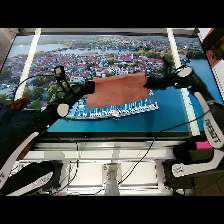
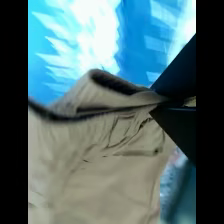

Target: Fold the clothes and pants, and hang the long-sleeved shirts on hangers.

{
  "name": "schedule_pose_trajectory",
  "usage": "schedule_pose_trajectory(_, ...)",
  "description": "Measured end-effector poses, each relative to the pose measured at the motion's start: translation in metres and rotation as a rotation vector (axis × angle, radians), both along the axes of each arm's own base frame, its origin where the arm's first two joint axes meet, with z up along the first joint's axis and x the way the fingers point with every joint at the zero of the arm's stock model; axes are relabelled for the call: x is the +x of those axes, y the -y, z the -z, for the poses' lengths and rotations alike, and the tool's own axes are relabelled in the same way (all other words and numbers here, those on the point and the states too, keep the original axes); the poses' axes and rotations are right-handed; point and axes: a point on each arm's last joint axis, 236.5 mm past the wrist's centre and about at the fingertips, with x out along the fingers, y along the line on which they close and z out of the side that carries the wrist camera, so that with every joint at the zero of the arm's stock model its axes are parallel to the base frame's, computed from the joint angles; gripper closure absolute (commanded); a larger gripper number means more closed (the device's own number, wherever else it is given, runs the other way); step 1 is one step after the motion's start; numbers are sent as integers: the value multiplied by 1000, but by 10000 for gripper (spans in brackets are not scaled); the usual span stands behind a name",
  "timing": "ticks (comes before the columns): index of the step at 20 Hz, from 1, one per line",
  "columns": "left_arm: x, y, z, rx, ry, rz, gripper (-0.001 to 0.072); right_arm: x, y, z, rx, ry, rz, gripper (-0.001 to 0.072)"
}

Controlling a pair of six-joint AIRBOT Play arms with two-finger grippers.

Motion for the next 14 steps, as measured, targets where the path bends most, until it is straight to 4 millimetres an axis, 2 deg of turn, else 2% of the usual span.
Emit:
schedule_pose_trajectory(2,-4,-15,-25,78,51,24,224,6,39,-33,-55,84,70,694)
schedule_pose_trajectory(4,-10,-37,-42,187,58,40,225,5,84,-60,-100,134,171,694)
schedule_pose_trajectory(7,-24,-91,-57,347,-13,2,225,-9,157,-90,-138,167,361,694)
schedule_pose_trajectory(10,-48,-143,-54,388,-164,-100,225,-33,222,-100,-130,133,565,694)
schedule_pose_trajectory(12,-63,-167,-47,407,-249,-148,225,-55,259,-97,-111,81,696,694)
schedule_pose_trajectory(14,-72,-181,-43,422,-299,-178,225,-80,287,-90,-85,25,828,694)
